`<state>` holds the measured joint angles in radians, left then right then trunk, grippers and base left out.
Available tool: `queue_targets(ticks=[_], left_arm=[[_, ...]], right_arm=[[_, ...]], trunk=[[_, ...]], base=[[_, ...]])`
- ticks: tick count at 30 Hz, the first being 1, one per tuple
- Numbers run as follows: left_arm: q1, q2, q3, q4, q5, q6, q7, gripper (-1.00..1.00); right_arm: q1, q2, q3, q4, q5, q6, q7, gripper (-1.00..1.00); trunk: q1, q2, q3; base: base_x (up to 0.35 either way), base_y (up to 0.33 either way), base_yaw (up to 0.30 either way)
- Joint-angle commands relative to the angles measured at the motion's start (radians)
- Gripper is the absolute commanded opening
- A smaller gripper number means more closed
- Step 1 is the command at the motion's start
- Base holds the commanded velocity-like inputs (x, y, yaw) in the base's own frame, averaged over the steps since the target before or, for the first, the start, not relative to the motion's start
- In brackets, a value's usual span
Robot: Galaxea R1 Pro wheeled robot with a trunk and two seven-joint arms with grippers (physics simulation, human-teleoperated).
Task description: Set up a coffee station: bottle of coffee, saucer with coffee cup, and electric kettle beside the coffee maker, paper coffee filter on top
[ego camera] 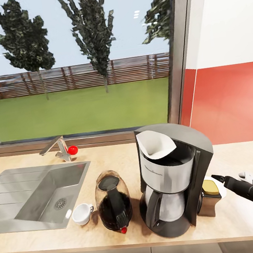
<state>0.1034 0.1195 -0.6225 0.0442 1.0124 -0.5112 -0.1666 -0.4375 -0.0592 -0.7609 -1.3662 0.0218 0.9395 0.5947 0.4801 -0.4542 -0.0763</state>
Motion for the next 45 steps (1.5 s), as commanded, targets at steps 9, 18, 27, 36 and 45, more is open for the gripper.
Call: queue_targets(ticks=[9,18,27,36,45], left_arm=[[-0.001,-0.001,-0.005,0.002,0.010,-0.003,0.009,1.00],[-0.001,-0.002,-0.005,0.002,0.009,-0.003,0.030,1.00],[-0.001,-0.002,-0.005,0.002,0.009,-0.004,0.030,1.00],[-0.008,0.011,-0.009,-0.009,-0.030,-0.020,0.027,1.00],[-0.051,0.029,-0.019,-0.039,-0.044,-0.088,0.017,1.00]], right_arm=[[-0.001,0.000,-0.002,-0.001,0.002,0.005,0.005,1.00],[-0.001,0.000,-0.002,-0.001,0.002,0.005,0.005,1.00],[-0.001,0.000,-0.003,-0.001,0.001,0.005,0.005,1.00],[-0.001,0.004,-0.003,-0.001,0.002,0.005,0.005,1.00],[0.036,0.010,-0.028,-0.003,0.036,0.000,-0.032,1.00]], trunk=[[0.001,-0.002,-0.002],[0.001,-0.002,-0.002],[0.001,-0.002,-0.002],[0.001,-0.002,-0.002],[0.001,-0.002,-0.002]], base=[[0.000,0.000,0.000],[0.002,0.000,0.000],[0.071,-0.161,0.000],[-0.016,-0.050,0.000],[0.000,-0.001,0.000]])
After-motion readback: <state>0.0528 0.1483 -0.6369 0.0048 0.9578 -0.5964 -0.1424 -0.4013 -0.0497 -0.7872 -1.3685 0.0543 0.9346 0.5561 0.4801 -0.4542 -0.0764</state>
